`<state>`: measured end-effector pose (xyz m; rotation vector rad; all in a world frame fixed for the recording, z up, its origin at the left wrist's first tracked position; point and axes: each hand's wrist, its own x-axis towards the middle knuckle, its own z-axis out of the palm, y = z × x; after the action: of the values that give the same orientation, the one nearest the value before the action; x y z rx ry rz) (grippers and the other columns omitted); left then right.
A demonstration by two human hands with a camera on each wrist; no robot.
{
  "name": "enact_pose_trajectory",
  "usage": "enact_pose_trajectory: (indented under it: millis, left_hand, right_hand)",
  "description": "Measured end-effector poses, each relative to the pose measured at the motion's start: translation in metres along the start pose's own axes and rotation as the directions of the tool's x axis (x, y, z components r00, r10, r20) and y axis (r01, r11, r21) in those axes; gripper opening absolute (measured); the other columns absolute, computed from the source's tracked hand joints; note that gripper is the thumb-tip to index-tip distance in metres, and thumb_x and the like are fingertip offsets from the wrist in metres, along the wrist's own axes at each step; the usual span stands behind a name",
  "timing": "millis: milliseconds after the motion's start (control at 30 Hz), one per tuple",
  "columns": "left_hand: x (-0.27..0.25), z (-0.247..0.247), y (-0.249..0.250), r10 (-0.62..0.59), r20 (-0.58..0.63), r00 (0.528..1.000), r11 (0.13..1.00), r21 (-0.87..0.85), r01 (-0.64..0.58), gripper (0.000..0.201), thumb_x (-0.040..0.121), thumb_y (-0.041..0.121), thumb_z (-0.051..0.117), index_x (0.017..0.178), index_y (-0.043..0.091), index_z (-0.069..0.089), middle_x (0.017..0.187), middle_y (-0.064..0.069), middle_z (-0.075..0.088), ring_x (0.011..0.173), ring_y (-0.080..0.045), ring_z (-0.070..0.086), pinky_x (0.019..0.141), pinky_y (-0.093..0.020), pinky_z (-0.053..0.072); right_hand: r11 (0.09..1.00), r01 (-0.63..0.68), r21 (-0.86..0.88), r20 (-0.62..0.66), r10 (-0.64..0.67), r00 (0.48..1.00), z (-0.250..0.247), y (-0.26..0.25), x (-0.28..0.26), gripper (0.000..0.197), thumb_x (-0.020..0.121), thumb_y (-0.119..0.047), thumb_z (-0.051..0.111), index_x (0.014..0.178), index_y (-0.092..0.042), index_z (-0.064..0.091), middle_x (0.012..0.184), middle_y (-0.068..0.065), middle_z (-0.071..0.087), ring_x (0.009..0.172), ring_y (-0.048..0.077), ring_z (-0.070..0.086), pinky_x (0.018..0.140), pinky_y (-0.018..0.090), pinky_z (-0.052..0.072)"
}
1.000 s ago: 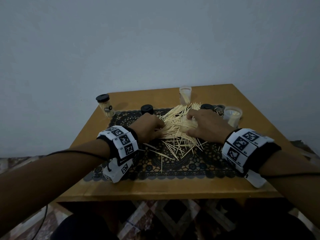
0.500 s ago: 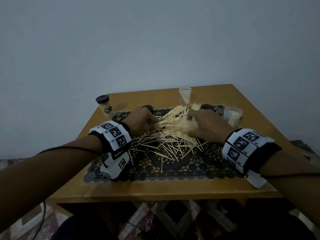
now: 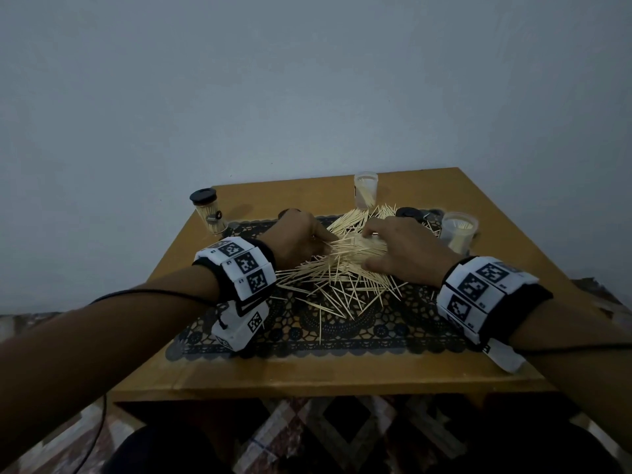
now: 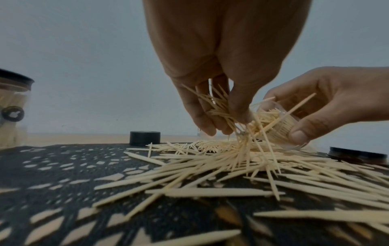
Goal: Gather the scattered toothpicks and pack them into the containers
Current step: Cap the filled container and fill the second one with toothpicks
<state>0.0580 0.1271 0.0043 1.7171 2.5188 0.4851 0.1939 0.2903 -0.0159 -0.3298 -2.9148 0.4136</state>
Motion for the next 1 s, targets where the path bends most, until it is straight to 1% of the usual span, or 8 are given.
enact_pose_trajectory:
  millis: [100,400,600,667,767,833,933,1000]
  left_hand:
    - [0.002,0.002,0.004,0.082,0.004,0.997,0.994,0.069,-0.082,0.025,0.086,0.011,0.068,0.109,0.016,0.073,0.100,-0.003,0.074,0.083,-0.013,0.062,0.068,-0.013,0.030]
    - [0.009,0.000,0.010,-0.053,-0.076,0.996,0.985,-0.171,0.039,0.039,0.083,0.006,0.070,0.117,0.015,0.054,0.103,-0.001,0.065,0.092,-0.014,0.062,0.080,-0.026,0.052]
    - [0.000,0.000,0.008,-0.180,0.011,0.984,0.967,-0.183,0.179,0.043,0.092,0.005,0.055,0.132,0.007,0.041,0.122,-0.011,0.057,0.111,-0.023,0.057,0.094,-0.036,0.049]
    - [-0.002,0.002,0.007,-0.186,0.009,0.983,0.973,-0.136,0.185,0.041,0.092,0.011,0.059,0.129,0.007,0.043,0.122,-0.009,0.056,0.111,-0.021,0.055,0.091,-0.031,0.047]
    - [-0.003,0.007,0.006,-0.211,-0.068,0.975,0.976,-0.079,0.205,0.028,0.091,0.022,0.062,0.113,0.009,0.051,0.108,-0.005,0.058,0.095,-0.019,0.055,0.075,-0.026,0.041]
    - [-0.003,0.009,0.005,-0.223,-0.067,0.972,0.974,-0.061,0.219,0.022,0.092,0.024,0.062,0.107,0.010,0.056,0.098,-0.002,0.059,0.088,-0.018,0.056,0.073,-0.027,0.043]
    - [-0.002,0.009,0.005,-0.215,-0.081,0.973,0.971,-0.125,0.204,0.014,0.089,0.017,0.065,0.101,0.011,0.063,0.089,-0.002,0.065,0.081,-0.017,0.063,0.075,-0.031,0.052]
    - [-0.001,0.009,0.007,-0.207,-0.141,0.968,0.967,-0.179,0.181,0.009,0.085,0.012,0.069,0.093,0.014,0.065,0.084,-0.003,0.068,0.074,-0.015,0.065,0.071,-0.028,0.054]
  right_hand:
    - [1.000,0.012,-0.012,-0.004,-0.012,1.000,0.001,-0.001,0.000,0.049,0.081,-0.045,0.072,0.120,-0.021,0.054,0.116,0.003,0.058,0.096,0.018,0.052,0.074,0.030,0.039]
    - [1.000,0.015,-0.014,-0.052,-0.015,0.999,0.000,-0.001,0.000,0.052,0.081,-0.046,0.072,0.123,-0.021,0.055,0.112,0.003,0.061,0.091,0.016,0.052,0.073,0.029,0.040]
    - [1.000,-0.002,-0.004,-0.050,0.002,0.999,0.000,-0.001,0.000,0.054,0.080,-0.046,0.073,0.124,-0.020,0.055,0.117,0.006,0.062,0.101,0.021,0.057,0.079,0.032,0.045]
    - [1.000,-0.003,-0.006,-0.054,0.002,0.999,0.000,-0.002,0.000,0.054,0.080,-0.047,0.072,0.124,-0.020,0.055,0.117,0.006,0.062,0.098,0.020,0.056,0.079,0.032,0.046]
    - [1.000,-0.010,-0.006,-0.048,0.010,0.999,0.000,-0.002,-0.001,0.052,0.081,-0.046,0.072,0.123,-0.020,0.055,0.115,0.005,0.062,0.091,0.016,0.052,0.079,0.032,0.046]
    - [1.000,-0.008,-0.003,-0.045,0.008,0.999,0.000,-0.002,-0.001,0.052,0.081,-0.046,0.072,0.123,-0.020,0.055,0.115,0.005,0.061,0.091,0.015,0.052,0.079,0.032,0.046]
    - [1.000,-0.002,0.003,-0.034,0.003,0.999,0.000,-0.003,-0.001,0.052,0.081,-0.046,0.072,0.122,-0.020,0.055,0.117,0.004,0.061,0.099,0.019,0.056,0.081,0.033,0.047]
    - [1.000,0.006,0.000,-0.022,-0.006,1.000,0.000,-0.003,-0.001,0.052,0.081,-0.046,0.072,0.122,-0.021,0.055,0.118,0.003,0.061,0.103,0.020,0.057,0.081,0.033,0.047]
